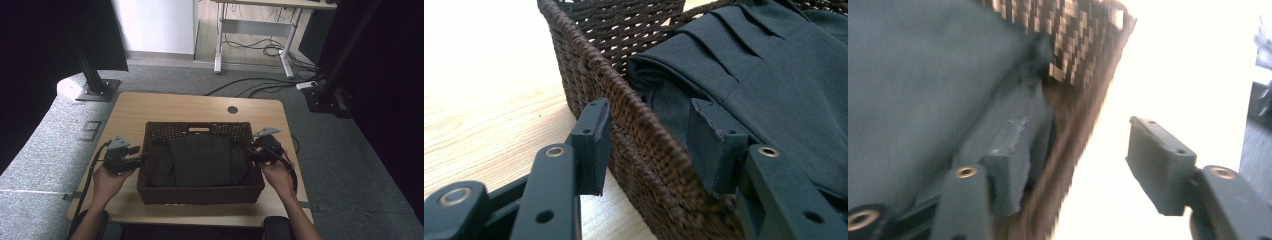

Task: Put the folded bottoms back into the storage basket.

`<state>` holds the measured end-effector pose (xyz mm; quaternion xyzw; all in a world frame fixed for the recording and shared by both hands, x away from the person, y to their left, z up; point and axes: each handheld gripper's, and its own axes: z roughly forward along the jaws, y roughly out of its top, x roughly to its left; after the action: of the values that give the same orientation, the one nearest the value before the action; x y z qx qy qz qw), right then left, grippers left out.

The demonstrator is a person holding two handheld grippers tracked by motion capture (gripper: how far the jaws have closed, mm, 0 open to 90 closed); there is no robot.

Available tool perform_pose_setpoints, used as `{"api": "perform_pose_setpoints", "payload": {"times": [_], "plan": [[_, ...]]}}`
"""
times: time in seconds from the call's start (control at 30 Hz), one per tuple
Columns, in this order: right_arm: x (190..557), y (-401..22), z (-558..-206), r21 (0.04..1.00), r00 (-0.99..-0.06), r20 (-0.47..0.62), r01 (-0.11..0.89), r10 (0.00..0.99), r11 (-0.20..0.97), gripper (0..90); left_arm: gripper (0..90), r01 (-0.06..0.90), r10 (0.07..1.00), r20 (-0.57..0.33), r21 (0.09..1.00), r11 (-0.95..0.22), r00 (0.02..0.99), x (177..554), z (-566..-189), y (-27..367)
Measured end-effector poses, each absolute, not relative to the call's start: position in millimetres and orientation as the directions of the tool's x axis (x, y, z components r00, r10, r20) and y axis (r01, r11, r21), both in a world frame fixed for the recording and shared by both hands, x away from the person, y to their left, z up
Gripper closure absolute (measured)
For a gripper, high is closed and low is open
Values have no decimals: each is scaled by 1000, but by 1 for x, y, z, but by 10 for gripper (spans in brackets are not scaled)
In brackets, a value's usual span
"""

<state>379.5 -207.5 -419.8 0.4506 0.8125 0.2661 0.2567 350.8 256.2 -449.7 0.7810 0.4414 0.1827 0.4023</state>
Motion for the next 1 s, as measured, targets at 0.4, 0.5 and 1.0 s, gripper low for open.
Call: {"api": "perform_pose_setpoints", "payload": {"times": [0.4,0.5,1.0], "plan": [[407,-222,-442,684,-442,11,658,897,316,708,664,558,835,-107,788,-260,540,411,-451,253],[435,-224,-443,691,-423,21,661,906,293,707,673,557,841,-93,786,-267,534,445,-450,249],[409,-242,-431,753,-520,91,594,849,283,55,65,500,729,-104,792,-351,677,381,-430,255]]}}
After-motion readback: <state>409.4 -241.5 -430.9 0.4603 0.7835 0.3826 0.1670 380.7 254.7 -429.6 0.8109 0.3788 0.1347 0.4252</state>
